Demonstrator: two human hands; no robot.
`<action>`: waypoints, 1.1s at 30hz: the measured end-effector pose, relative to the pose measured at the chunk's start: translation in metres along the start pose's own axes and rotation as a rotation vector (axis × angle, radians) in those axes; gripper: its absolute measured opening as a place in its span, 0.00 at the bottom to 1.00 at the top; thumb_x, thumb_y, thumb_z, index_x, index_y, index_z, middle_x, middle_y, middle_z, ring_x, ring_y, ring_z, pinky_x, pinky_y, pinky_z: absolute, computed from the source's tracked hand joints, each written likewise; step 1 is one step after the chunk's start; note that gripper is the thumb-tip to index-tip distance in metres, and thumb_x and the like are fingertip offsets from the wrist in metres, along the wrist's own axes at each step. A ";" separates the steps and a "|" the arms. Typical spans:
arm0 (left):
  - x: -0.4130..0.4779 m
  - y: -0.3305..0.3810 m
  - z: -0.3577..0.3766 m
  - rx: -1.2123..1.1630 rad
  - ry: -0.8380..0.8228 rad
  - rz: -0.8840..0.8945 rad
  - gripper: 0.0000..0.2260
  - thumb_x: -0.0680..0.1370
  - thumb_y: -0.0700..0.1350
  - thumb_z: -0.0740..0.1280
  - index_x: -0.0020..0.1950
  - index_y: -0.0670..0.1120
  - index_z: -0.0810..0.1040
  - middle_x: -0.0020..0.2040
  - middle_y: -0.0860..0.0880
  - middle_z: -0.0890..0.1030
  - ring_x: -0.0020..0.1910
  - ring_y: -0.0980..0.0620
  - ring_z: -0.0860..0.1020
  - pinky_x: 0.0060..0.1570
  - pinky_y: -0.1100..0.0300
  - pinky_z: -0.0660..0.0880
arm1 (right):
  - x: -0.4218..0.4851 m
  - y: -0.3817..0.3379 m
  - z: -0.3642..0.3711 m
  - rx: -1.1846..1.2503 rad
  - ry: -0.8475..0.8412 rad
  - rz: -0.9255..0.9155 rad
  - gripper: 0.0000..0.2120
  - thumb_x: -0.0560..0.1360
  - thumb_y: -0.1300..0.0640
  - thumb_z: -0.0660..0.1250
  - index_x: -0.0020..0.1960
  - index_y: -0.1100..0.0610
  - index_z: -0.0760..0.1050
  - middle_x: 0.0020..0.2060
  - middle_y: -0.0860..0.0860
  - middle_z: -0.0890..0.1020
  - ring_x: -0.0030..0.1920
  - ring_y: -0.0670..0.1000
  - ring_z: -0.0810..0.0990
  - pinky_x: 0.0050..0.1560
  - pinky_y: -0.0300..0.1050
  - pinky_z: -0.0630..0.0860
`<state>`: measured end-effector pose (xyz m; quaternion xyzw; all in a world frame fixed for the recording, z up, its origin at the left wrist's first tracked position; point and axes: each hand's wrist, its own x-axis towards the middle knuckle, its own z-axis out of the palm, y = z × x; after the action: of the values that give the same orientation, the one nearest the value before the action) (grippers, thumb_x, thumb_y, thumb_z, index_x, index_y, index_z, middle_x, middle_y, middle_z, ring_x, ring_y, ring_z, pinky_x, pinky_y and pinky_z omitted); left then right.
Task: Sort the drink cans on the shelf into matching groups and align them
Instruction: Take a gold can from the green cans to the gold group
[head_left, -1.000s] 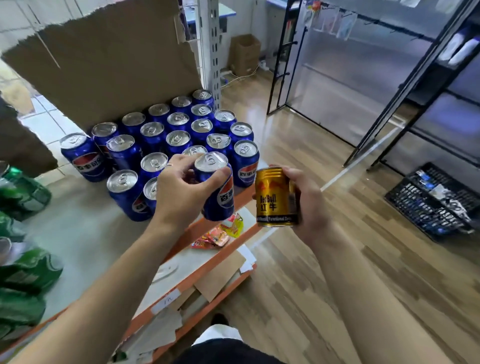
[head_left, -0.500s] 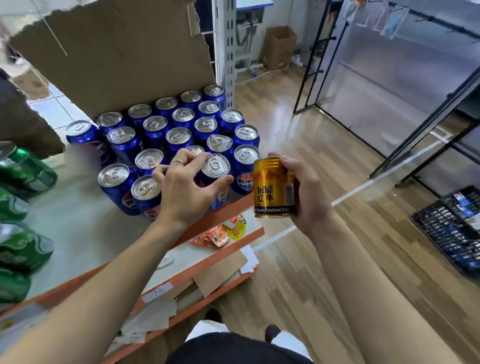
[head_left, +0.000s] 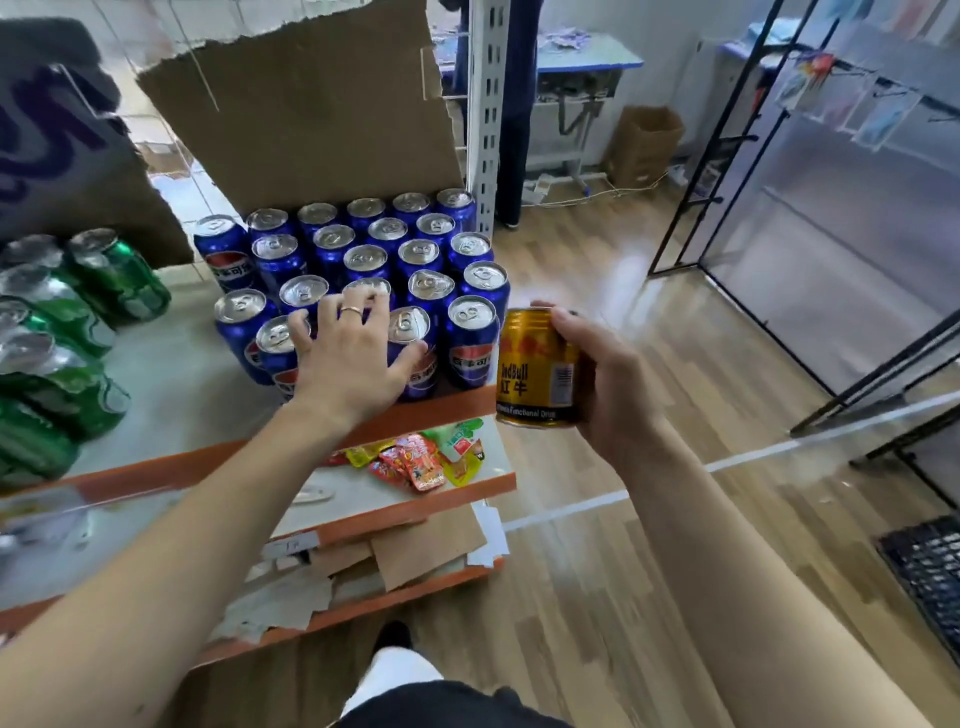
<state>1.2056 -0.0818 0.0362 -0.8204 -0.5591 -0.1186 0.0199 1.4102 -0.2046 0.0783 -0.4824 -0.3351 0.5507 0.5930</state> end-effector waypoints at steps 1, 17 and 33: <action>-0.007 0.000 -0.006 -0.017 0.031 -0.010 0.31 0.79 0.64 0.58 0.77 0.48 0.63 0.75 0.47 0.64 0.72 0.43 0.61 0.67 0.38 0.56 | -0.001 -0.001 -0.001 0.004 -0.030 -0.005 0.16 0.72 0.48 0.64 0.55 0.54 0.78 0.43 0.52 0.85 0.44 0.54 0.85 0.40 0.51 0.81; -0.176 -0.091 -0.094 0.013 0.153 -0.295 0.29 0.77 0.65 0.52 0.71 0.50 0.73 0.70 0.48 0.72 0.67 0.45 0.69 0.61 0.45 0.65 | 0.004 0.029 0.130 -0.120 -0.496 0.055 0.20 0.69 0.55 0.71 0.60 0.59 0.78 0.52 0.61 0.83 0.53 0.61 0.84 0.49 0.58 0.83; -0.292 -0.318 -0.149 -0.009 0.219 -0.499 0.29 0.79 0.65 0.52 0.74 0.50 0.69 0.73 0.50 0.67 0.73 0.50 0.61 0.68 0.47 0.61 | -0.027 0.094 0.388 -0.470 -0.730 -0.126 0.30 0.61 0.53 0.80 0.62 0.54 0.79 0.52 0.51 0.86 0.54 0.48 0.84 0.52 0.43 0.80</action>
<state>0.7857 -0.2541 0.0863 -0.6396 -0.7379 -0.2103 0.0467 1.0139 -0.1592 0.1134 -0.3566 -0.6678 0.5565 0.3424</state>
